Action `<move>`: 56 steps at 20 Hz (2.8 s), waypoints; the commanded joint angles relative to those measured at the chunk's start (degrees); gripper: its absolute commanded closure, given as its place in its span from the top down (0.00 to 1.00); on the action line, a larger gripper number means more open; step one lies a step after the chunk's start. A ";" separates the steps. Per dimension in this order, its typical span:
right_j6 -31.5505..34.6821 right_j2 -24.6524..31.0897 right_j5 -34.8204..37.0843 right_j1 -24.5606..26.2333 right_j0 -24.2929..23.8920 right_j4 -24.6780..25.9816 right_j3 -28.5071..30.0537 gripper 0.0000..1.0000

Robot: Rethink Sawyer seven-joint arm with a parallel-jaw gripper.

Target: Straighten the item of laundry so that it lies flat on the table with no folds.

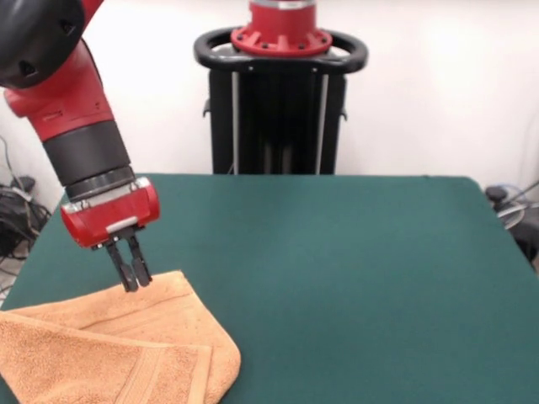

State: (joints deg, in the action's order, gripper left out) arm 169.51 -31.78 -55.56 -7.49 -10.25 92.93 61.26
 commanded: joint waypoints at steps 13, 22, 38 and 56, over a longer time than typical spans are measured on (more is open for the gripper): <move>10.24 1.70 5.37 13.19 5.36 5.77 -9.19 0.00; 18.49 -7.01 3.66 21.20 9.06 12.26 -12.25 0.00; 20.48 -15.02 -7.61 31.23 10.88 19.06 -16.47 0.00; 20.96 -12.84 -17.78 25.29 11.89 15.14 -11.46 0.00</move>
State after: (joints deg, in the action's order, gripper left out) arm 174.65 -51.09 -65.22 17.11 0.76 111.13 46.29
